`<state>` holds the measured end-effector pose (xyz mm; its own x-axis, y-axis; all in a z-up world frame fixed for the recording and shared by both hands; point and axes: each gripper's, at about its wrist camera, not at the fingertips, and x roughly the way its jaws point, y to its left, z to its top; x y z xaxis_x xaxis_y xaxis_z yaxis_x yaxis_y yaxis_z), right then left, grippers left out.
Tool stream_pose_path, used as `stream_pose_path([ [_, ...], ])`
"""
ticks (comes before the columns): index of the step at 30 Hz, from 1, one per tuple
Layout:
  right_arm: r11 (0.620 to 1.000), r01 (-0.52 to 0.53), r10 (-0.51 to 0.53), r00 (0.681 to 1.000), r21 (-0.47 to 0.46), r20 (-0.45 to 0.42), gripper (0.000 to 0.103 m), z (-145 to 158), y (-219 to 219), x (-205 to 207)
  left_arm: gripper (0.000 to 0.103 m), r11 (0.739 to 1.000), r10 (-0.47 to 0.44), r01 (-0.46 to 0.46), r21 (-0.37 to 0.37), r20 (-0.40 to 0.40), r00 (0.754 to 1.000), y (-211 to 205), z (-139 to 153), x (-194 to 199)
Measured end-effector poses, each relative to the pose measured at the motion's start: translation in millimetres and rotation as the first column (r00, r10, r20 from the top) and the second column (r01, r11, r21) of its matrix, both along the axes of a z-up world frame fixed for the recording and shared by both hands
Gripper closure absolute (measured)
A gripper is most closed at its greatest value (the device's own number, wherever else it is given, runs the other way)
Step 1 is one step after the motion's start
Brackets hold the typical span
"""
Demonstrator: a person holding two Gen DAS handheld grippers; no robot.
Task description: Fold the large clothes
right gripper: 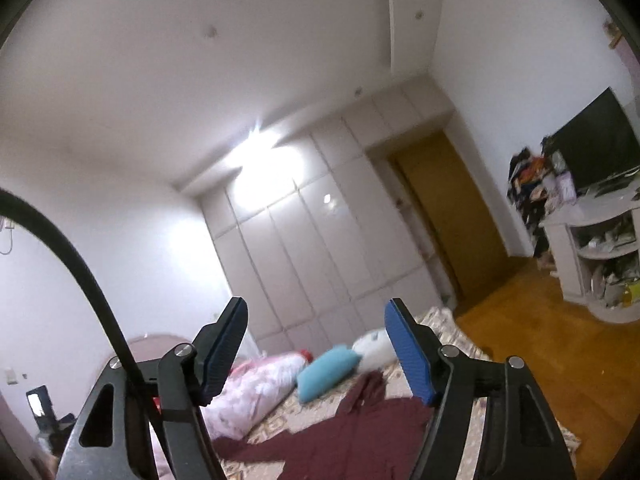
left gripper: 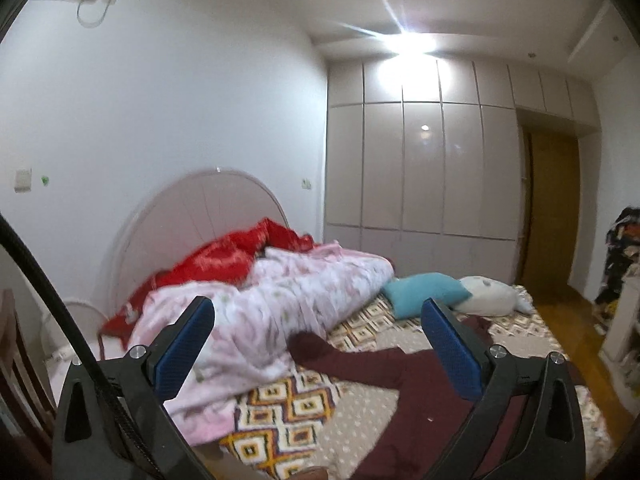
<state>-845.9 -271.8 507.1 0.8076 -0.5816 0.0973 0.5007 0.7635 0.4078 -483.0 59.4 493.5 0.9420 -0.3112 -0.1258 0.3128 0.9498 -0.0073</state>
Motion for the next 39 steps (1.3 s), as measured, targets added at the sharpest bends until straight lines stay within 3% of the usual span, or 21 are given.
stream_pose_path([
  [2, 1.000, -0.006, 0.010, 0.992, 0.029, -0.126, 0.026, -11, -8, 38, 0.000, 0.999, -0.050, 0.050, 0.017, -0.015, 0.999, -20, -13, 2],
  [4, 0.997, -0.031, 0.048, 0.970, 0.073, -0.240, 0.025, -33, -16, 69, 0.000, 0.991, -0.129, 0.132, 0.029, -0.080, 0.988, -47, -35, 11],
  [5, 0.989, -0.075, 0.111, 0.946, 0.129, -0.306, 0.025, -57, -25, 102, 0.000, 0.984, -0.173, 0.177, 0.027, -0.123, 0.977, -63, -48, 17],
  [8, 0.961, -0.124, 0.215, 0.898, 0.246, -0.385, 0.025, -128, -50, 166, 0.000, 0.961, -0.267, 0.278, 0.005, -0.264, 0.927, -111, -94, 46],
  [12, 0.962, 0.001, 0.155, 0.821, 0.274, -0.550, 0.025, -227, -80, 251, 0.000, 0.969, -0.195, 0.237, 0.071, -0.369, 0.909, -167, -163, 79],
  [17, 0.946, 0.076, 0.158, 0.740, 0.315, -0.653, 0.025, -315, -104, 291, 0.000, 0.961, -0.116, 0.205, 0.186, -0.401, 0.909, -213, -235, 94],
  [22, 0.914, 0.117, 0.197, 0.711, 0.390, -0.675, 0.025, -353, -109, 307, 0.000, 0.940, -0.114, 0.243, 0.241, -0.449, 0.886, -239, -273, 100],
  [29, 0.933, 0.164, 0.143, 0.644, 0.319, -0.752, 0.017, -380, -110, 329, 0.000, 0.910, -0.122, 0.307, 0.280, -0.526, 0.842, -272, -312, 105],
  [33, 0.936, 0.170, 0.131, 0.644, 0.307, -0.754, 0.014, -393, -114, 333, 0.000, 0.898, -0.114, 0.327, 0.294, -0.561, 0.820, -284, -332, 106],
  [39, 0.950, 0.171, 0.108, 0.607, 0.262, -0.788, 0.012, -403, -115, 338, 0.000, 0.885, -0.115, 0.354, 0.301, -0.597, 0.794, -295, -352, 105],
])
